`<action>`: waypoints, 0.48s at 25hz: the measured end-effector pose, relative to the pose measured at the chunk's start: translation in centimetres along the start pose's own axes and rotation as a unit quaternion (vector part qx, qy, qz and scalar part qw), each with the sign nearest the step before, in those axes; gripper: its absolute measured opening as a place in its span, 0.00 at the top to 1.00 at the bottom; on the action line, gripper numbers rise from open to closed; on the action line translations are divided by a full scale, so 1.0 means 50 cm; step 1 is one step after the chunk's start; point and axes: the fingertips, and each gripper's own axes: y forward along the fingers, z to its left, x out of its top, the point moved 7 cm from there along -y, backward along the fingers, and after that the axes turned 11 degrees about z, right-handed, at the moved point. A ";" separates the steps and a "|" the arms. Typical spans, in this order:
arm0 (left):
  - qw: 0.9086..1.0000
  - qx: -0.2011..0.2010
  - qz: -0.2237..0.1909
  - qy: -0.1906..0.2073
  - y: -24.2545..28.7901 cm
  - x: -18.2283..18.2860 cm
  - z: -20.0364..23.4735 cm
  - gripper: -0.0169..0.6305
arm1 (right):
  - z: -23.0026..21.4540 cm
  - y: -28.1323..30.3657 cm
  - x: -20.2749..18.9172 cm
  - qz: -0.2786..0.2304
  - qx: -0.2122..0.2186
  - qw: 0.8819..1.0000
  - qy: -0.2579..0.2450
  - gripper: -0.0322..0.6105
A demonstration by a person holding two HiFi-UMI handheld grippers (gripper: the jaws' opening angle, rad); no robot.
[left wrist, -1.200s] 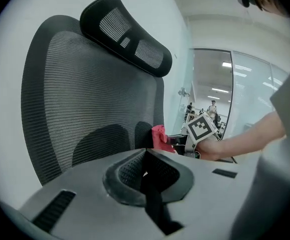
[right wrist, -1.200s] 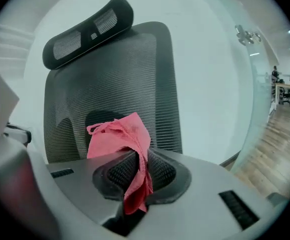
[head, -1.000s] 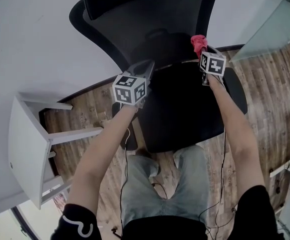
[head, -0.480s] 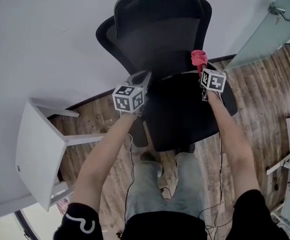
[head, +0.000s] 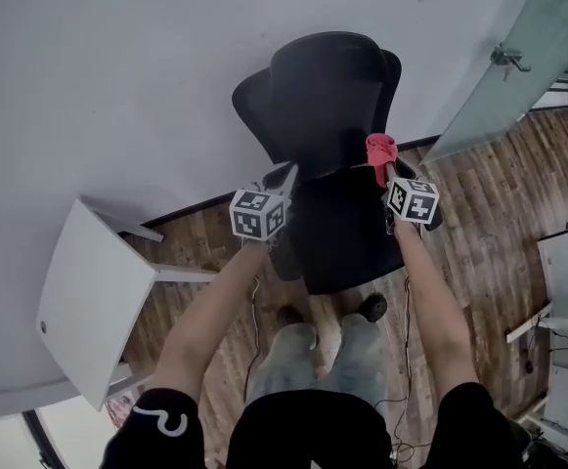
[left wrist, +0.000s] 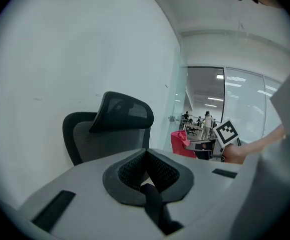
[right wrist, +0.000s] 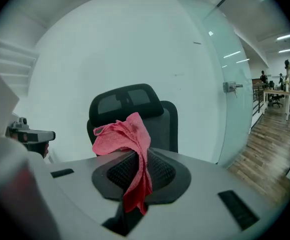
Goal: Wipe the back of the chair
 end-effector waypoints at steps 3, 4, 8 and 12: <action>1.000 0.009 -0.001 0.003 -0.053 0.002 -0.032 0.94 | 0.033 -0.066 0.012 -0.009 0.020 1.000 0.010 0.85; 1.000 0.015 -0.003 0.001 -0.067 0.004 -0.043 0.94 | 0.043 -0.085 0.020 -0.013 0.030 0.999 0.008 0.85; 0.999 0.034 -0.013 -0.015 -0.109 0.023 -0.105 0.94 | 0.058 -0.158 0.044 -0.015 0.057 0.998 -0.022 0.85; 0.998 0.049 -0.032 -0.033 -0.145 0.034 -0.191 0.94 | 0.045 -0.237 0.049 -0.014 0.085 0.996 -0.025 0.85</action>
